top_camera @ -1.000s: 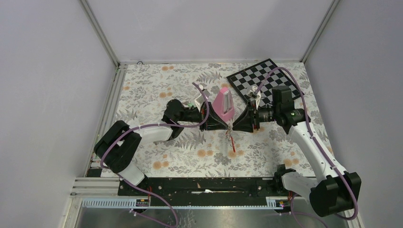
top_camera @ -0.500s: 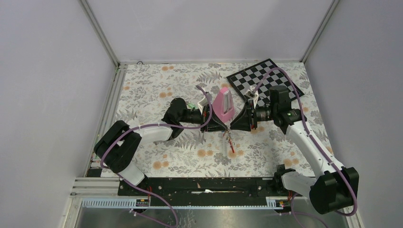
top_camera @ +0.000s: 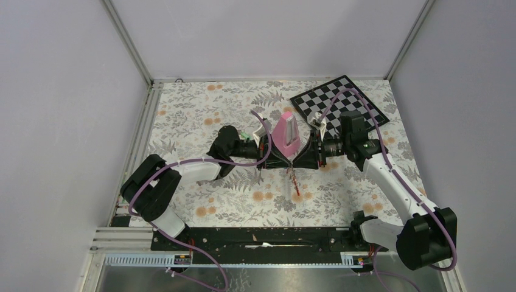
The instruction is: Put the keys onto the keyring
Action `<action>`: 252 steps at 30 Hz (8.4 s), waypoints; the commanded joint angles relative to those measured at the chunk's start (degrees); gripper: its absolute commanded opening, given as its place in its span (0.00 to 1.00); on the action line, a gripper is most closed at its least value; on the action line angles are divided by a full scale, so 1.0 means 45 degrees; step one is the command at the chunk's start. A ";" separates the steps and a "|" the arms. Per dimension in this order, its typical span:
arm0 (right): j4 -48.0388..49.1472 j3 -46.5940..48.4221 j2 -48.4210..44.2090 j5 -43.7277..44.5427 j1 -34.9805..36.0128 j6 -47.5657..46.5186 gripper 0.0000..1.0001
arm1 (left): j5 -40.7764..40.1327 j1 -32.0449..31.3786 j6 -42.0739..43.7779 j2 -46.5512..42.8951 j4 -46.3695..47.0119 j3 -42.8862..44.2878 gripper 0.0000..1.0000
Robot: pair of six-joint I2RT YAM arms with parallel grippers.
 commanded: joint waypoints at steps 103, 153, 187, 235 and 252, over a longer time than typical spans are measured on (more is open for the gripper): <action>-0.2090 0.2925 0.0071 -0.1583 -0.0013 -0.1929 0.00 | 0.0719 0.0507 1.3381 -0.2068 -1.7020 0.5600 0.20; 0.0918 0.3760 0.0068 -0.5174 0.0100 0.2813 0.00 | -0.0922 0.0585 1.2741 -0.2431 -1.9312 0.7151 0.34; -0.2717 0.3577 -0.0546 0.0348 0.0100 -0.1270 0.00 | 0.0267 0.0624 1.2688 -0.2301 -2.0444 0.8922 0.36; -0.1429 0.2564 -0.0310 0.0028 -0.0252 -0.0278 0.00 | -0.0187 -0.1025 1.3591 -0.1570 -2.0718 0.9860 0.28; -0.1918 0.2242 -0.0522 0.0421 -0.0272 -0.1099 0.00 | -0.0734 -0.1020 1.3671 -0.1645 -2.0718 0.9993 0.00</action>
